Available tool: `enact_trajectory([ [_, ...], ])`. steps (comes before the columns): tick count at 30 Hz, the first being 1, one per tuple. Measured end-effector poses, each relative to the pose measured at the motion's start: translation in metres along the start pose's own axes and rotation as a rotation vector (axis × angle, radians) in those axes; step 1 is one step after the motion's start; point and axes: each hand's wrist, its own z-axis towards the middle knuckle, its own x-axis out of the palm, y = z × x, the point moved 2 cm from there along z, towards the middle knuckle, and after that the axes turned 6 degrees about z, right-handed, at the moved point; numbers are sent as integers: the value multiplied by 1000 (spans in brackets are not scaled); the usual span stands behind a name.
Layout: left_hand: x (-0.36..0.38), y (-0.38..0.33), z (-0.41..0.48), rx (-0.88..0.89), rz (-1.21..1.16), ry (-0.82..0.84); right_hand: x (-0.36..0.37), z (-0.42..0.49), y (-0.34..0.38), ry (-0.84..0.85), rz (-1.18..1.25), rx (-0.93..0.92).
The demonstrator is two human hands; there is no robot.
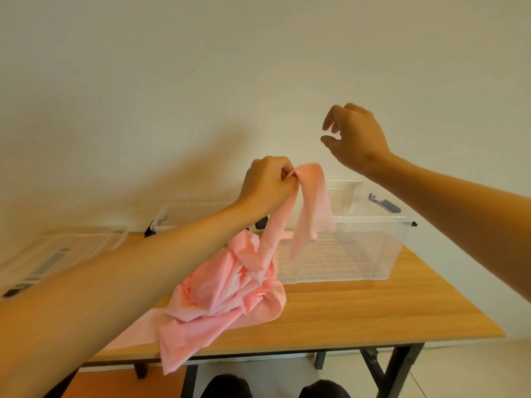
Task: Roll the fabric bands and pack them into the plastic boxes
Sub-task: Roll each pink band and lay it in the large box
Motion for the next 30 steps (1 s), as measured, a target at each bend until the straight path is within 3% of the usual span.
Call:
enact_trajectory([
  [4,-4,-6,10,-22,-1,-12,9,-46,14,-3,271,234],
  [6,-5,-12,17,-22,-3,-25,13,-70,27,135,379,342],
  [10,-5,-18,27,-14,-4,-66,21,-90,29,474,723,761],
  [13,-1,-19,31,4,-12,-36,24,-82,14,473,1029,887],
  [18,7,-22,33,3,-34,-32,22,-48,-2,321,1134,862],
  [20,11,-19,35,-15,-72,7,16,-31,-7,264,1027,782],
  [23,25,-11,33,-83,-76,219,7,-1,-14,143,779,647],
  [26,40,5,24,-141,-19,331,10,25,-25,27,697,557],
  [28,46,16,19,-155,-1,325,21,33,-32,47,698,556],
  [30,48,23,17,-167,-15,314,35,30,-35,182,766,578],
])
